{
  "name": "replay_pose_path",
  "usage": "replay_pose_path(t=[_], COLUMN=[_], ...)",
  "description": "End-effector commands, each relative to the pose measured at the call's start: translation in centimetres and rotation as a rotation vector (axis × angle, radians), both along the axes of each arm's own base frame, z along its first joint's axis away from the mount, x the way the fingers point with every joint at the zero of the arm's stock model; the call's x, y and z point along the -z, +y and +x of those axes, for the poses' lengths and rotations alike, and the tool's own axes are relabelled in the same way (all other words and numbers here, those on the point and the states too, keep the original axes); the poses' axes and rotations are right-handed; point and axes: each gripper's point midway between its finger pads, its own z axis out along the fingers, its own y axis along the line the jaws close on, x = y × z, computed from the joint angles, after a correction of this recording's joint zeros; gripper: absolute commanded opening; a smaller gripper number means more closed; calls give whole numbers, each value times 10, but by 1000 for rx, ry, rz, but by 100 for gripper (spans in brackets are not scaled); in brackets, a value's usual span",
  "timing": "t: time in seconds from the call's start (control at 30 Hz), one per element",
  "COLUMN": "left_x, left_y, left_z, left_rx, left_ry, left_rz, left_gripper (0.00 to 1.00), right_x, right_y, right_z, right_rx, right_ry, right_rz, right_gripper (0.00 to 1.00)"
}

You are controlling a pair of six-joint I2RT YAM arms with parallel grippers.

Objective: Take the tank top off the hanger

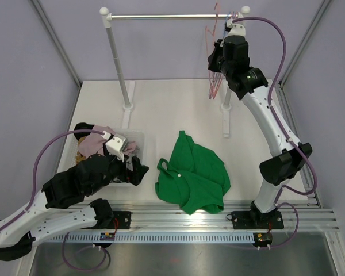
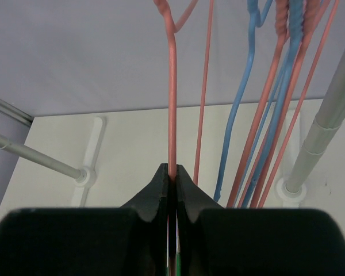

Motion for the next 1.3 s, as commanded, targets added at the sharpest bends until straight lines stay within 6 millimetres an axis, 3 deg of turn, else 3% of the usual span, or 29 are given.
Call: replay_pose_path(t=[0.0, 0.5, 0.67, 0.73, 0.77, 0.83, 0.97, 1.07, 1.1, 1.13, 1.27], left_x=[-8, -12, -14, -16, -13, -17, -6, 9, 28, 27, 60], left_y=[-2, -2, -11, -23, -31, -49, -83, -114, -127, -136, -176], left_z=[5, 7, 13, 16, 18, 19, 24, 25, 27, 28, 20], left_rx=[-12, -28, -52, -38, -30, 4, 40, 71, 74, 79, 136], left_ry=[-33, -33, -7, 2, 17, 26, 64, 106, 135, 137, 179], left_rz=[-21, -37, -30, -48, -43, -87, -94, -58, -3, 1, 123], left_gripper=[99, 99, 99, 99, 99, 99, 99, 99, 99, 99, 99], right_x=[-21, -7, -16, -26, -29, -39, -56, -71, -76, -77, -76], right_y=[-6, -33, -33, -35, -35, -38, -46, -55, -60, -63, -75], right_z=[1, 2, -7, -16, -19, -33, -65, -95, -113, -123, -171], right_rx=[38, 93, 72, 63, 57, 45, 17, -13, -27, -37, -84], right_ry=[-47, 5, -3, -17, -20, -32, -55, -87, -100, -109, -135], right_rz=[21, 25, 39, 46, 51, 58, 56, 39, 34, 19, 3], right_gripper=[0, 0, 28, 35, 44, 52, 74, 90, 99, 99, 99])
